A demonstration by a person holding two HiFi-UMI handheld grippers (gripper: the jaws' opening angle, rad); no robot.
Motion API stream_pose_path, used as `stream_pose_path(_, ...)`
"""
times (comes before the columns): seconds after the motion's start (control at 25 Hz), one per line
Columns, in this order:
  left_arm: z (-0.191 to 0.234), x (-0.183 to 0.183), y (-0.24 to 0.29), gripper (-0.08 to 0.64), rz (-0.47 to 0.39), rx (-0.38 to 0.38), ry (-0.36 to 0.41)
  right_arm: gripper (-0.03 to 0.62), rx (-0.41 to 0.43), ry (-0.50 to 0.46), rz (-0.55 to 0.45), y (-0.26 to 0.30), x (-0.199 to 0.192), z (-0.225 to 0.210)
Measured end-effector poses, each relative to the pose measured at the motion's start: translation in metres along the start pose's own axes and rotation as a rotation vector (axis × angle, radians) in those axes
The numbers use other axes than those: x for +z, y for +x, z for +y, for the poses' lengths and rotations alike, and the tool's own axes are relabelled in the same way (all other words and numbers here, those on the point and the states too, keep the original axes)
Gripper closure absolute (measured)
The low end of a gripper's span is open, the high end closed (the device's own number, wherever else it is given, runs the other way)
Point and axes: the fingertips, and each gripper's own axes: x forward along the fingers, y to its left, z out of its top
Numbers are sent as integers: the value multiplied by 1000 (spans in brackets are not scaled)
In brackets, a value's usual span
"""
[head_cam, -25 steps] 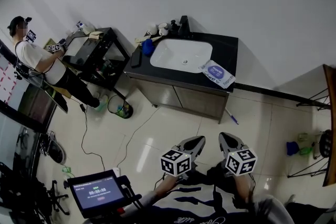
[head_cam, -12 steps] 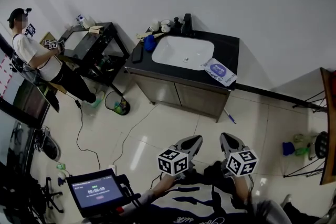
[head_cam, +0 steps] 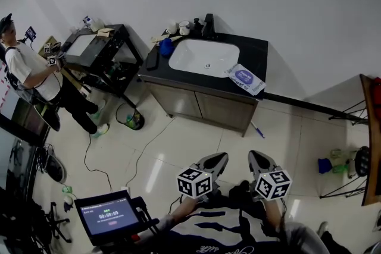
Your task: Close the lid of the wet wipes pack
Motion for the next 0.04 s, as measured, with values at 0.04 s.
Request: stream_pose_path(0.04,0,0,0,560,1,1,0,595,1,-2,1,0,0,0)
